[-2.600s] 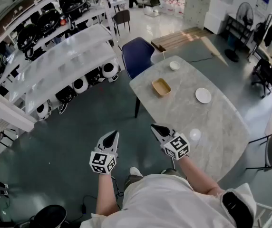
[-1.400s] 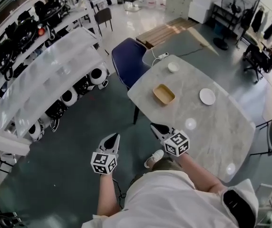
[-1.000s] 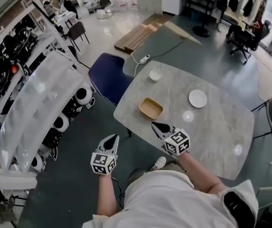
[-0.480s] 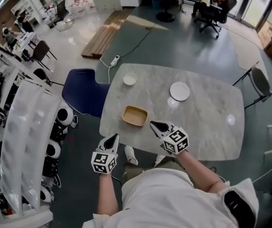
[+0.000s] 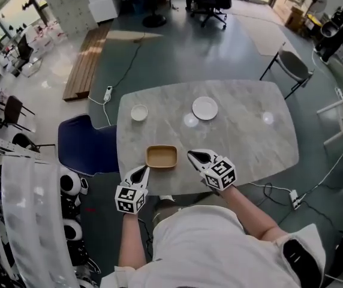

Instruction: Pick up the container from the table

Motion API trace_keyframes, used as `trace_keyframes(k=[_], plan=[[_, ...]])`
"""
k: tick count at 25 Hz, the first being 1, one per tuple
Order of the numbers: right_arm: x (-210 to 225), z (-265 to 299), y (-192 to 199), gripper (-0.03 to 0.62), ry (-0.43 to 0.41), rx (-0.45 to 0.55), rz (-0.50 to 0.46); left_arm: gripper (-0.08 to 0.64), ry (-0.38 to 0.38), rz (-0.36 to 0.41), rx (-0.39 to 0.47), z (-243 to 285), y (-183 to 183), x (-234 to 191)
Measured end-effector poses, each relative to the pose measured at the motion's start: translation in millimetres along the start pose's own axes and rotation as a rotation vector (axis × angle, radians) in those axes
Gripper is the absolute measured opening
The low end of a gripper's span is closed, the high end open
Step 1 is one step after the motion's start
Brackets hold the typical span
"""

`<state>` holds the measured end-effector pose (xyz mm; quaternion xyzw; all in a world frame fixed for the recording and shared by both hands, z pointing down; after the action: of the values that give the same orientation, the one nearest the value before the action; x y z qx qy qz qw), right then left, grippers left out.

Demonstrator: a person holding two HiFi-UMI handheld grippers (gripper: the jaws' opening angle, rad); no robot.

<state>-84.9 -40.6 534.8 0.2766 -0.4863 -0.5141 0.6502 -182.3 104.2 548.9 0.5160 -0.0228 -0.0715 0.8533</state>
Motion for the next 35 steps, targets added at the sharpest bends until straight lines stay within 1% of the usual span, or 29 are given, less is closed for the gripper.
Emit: trace_keyframes(k=[3, 9, 11, 17, 20, 22, 24, 26, 29, 35], plan=[[2, 6, 8, 0.011, 0.072, -0.001, 0.026, 0.002, 0.086, 0.041, -0.036, 16, 11, -13], [13, -1, 27, 0.011, 0.208, -0.005, 0.096, 0.005, 0.251, 0.122, -0.113, 52, 30, -13], [17, -4, 35, 0.011, 0.249, -0.004, 0.121, 0.035, 0.301, 0.161, -0.149, 65, 38, -10], [24, -19, 63, 0.011, 0.374, -0.001, 0.222, 0.118, 0.482, 0.301, -0.267, 100, 64, 6], [26, -27, 79, 0.011, 0.422, -0.002, 0.260, 0.153, 0.547, 0.396, -0.342, 112, 85, 14], [29, -33, 88, 0.011, 0.448, 0.000, 0.281, 0.165, 0.587, 0.468, -0.370, 119, 96, 23], [31, -41, 98, 0.011, 0.473, 0.000, 0.305, 0.179, 0.620, 0.539, -0.398, 126, 107, 33], [31, -49, 109, 0.011, 0.494, -0.004, 0.329, 0.188, 0.638, 0.596, -0.431, 130, 119, 41], [33, -59, 123, 0.012, 0.518, -0.017, 0.354, 0.196, 0.642, 0.646, -0.465, 140, 132, 49], [44, -69, 138, 0.012, 0.550, -0.032, 0.389, 0.204, 0.646, 0.740, -0.520, 166, 150, 50]])
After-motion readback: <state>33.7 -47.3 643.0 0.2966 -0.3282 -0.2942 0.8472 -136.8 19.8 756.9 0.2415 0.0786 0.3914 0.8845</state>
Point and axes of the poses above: the fingertips, and each gripper's own axes: z forward along the fingers, x to its right, y out of its underside, the point moved 1 cm from there along -z, backward along the fingers, and after that the axes turned 6 degrees about z, right-handed, at the moved point
